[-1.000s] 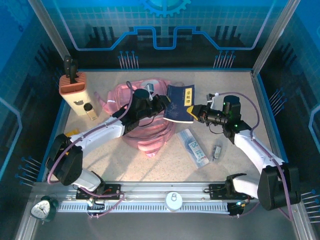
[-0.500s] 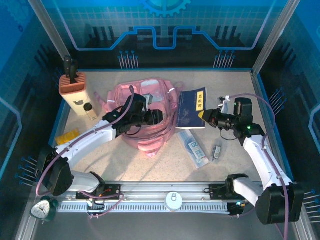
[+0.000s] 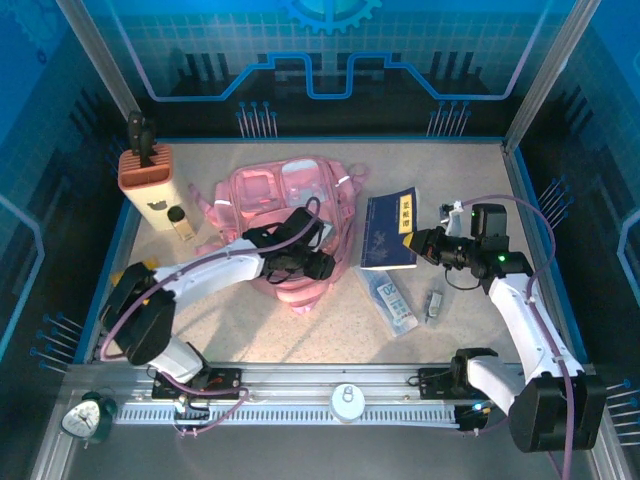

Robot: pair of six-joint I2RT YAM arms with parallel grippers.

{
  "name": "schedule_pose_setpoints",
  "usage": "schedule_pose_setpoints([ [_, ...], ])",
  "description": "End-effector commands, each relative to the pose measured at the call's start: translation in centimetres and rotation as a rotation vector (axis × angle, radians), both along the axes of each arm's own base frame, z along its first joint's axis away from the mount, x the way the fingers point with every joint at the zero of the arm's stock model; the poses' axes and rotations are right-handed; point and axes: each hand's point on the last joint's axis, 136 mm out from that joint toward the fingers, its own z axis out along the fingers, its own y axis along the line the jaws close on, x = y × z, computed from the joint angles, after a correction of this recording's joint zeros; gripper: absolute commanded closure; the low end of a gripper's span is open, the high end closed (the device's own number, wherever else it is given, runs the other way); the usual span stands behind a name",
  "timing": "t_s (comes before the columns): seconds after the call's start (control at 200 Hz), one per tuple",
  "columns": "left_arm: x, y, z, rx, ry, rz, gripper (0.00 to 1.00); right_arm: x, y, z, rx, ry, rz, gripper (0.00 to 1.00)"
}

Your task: Pack the student bag

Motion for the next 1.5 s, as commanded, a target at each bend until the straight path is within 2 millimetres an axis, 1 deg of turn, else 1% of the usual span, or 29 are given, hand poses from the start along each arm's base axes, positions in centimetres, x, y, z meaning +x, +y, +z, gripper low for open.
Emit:
schedule_pose_setpoints([
  [0.0,1.8,0.1,-0.5,0.086,-0.063,-0.011,0.57,-0.1,-0.2,0.4,0.007,-0.037,0.002,0.95],
  [0.06,2.3,0.4,-1.2,0.116,-0.068,-0.002,0.62,-0.2,-0.2,0.3,0.003,-0.035,0.004,0.95],
  [0.135,2.5,0.4,-1.6,0.129,-0.067,-0.005,0.7,-0.3,-0.3,0.0,-0.009,-0.03,0.003,0.95],
  [0.215,2.7,0.2,-1.1,0.125,-0.08,-0.005,0.8,-0.5,-0.4,-0.4,-0.013,-0.018,0.004,0.95],
  [0.275,3.2,0.3,-0.1,0.123,-0.109,0.0,0.89,-0.7,-0.3,-0.5,-0.011,-0.012,0.013,0.95],
  [0.345,3.8,0.4,1.5,0.13,-0.157,0.007,1.0,-1.0,-0.3,-0.7,-0.024,-0.002,0.022,0.95],
  [0.37,4.1,0.6,2.0,0.138,-0.174,0.013,1.0,-1.1,-0.4,-0.8,-0.03,0.007,0.021,0.95],
  [0.445,5.0,0.8,4.5,0.149,-0.237,0.025,1.0,-1.4,-0.4,-1.0,-0.028,0.024,0.024,0.95],
  [0.565,6.1,0.6,8.3,0.141,-0.323,0.017,1.0,-1.9,0.4,-1.2,-0.008,0.047,0.05,0.95],
  [0.705,7.5,0.6,12.9,0.149,-0.429,0.022,1.0,-2.1,2.8,-2.0,0.03,0.072,0.096,0.95],
  [0.836,9.1,1.3,17.1,0.187,-0.542,0.05,1.0,-1.8,5.2,-2.8,0.075,0.096,0.121,0.95],
  [0.916,9.9,1.6,19.2,0.199,-0.592,0.075,1.0,-1.2,6.8,-3.2,0.086,0.103,0.131,0.94],
  [0.966,10.1,1.5,20.2,0.189,-0.611,0.073,1.0,-0.9,8.2,-3.0,0.101,0.085,0.148,0.94],
  [1.021,10.4,1.2,21.2,0.178,-0.633,0.071,1.0,-0.2,10.0,-2.7,0.118,0.052,0.174,0.94],
  [1.141,10.9,1.2,23.3,0.151,-0.672,0.107,1.0,2.1,13.7,-2.3,0.134,0.0,0.216,0.93],
  [1.206,11.1,1.5,24.4,0.138,-0.698,0.135,1.0,3.8,15.4,-2.5,0.141,-0.007,0.217,0.91],
  [1.261,11.3,1.8,24.9,0.124,-0.697,0.154,1.0,5.3,16.6,-3.3,0.125,-0.009,0.212,0.91],
  [1.281,11.3,1.8,25.0,0.12,-0.691,0.158,1.0,5.9,16.9,-3.5,0.115,-0.01,0.205,0.91],
  [1.301,11.4,1.9,25.2,0.114,-0.688,0.164,1.0,6.1,17.1,-4.3,0.102,0.005,0.199,0.9],
  [1.316,11.4,1.9,25.3,0.112,-0.686,0.17,1.0,6.9,17.6,-3.4,0.11,-0.023,0.198,0.9],
  [1.331,11.4,2.0,25.5,0.108,-0.686,0.177,1.0,7.3,17.9,-3.5,0.11,-0.024,0.196,0.89],
  [1.346,11.5,1.9,25.4,0.104,-0.682,0.179,1.0,7.9,18.2,-3.1,0.118,-0.052,0.194,0.87],
  [1.381,11.4,1.6,25.8,0.083,-0.678,0.176,1.0,9.0,18.6,-3.1,0.116,-0.078,0.176,0.85],
  [1.426,11.5,1.2,25.9,0.067,-0.676,0.174,1.0,10.5,18.9,-3.8,0.098,-0.082,0.136,0.85],
  [1.496,11.9,1.5,25.8,0.078,-0.671,0.205,1.0,12.6,19.7,-4.8,0.07,-0.09,0.121,0.82],
])
